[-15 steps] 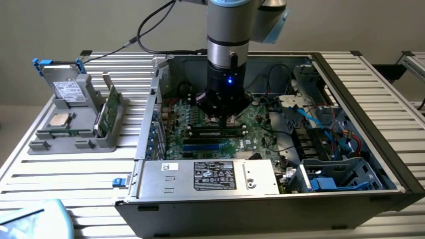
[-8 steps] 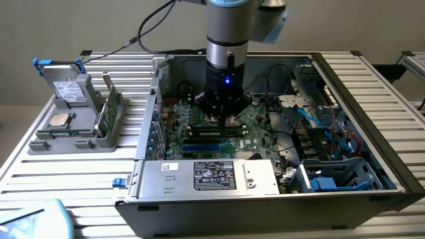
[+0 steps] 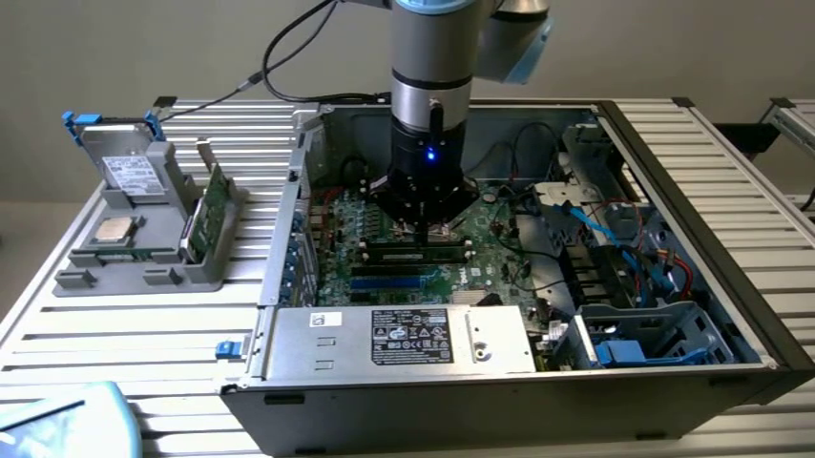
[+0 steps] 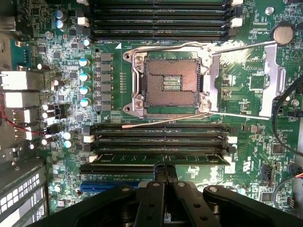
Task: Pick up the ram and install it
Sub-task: 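Press down the ram until it locks into place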
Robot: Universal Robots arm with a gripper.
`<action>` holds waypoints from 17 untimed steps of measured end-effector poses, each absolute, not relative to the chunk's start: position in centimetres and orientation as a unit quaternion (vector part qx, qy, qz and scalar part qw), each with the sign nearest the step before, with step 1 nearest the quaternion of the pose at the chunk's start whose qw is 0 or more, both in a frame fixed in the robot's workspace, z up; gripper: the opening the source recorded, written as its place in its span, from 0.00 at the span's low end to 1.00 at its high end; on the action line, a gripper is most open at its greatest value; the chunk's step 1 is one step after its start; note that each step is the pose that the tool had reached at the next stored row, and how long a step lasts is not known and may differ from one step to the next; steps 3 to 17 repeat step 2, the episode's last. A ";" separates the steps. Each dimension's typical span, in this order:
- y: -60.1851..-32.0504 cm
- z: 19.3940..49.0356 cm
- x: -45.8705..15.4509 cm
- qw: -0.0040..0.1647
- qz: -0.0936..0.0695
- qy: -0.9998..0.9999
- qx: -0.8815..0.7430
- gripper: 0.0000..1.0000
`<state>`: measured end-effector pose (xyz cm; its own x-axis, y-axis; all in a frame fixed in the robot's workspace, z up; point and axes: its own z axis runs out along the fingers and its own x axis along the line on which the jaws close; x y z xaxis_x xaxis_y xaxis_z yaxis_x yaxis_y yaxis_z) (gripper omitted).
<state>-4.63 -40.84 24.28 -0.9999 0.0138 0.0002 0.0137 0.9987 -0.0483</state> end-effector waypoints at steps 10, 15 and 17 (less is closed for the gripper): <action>-40.8 24.3 -4.6 0.000 0.024 -1.000 -0.007 0.11; -40.8 24.3 -4.6 0.000 0.024 -1.000 -0.007 0.11; -40.8 24.3 -4.6 0.000 0.024 -1.000 -0.007 0.11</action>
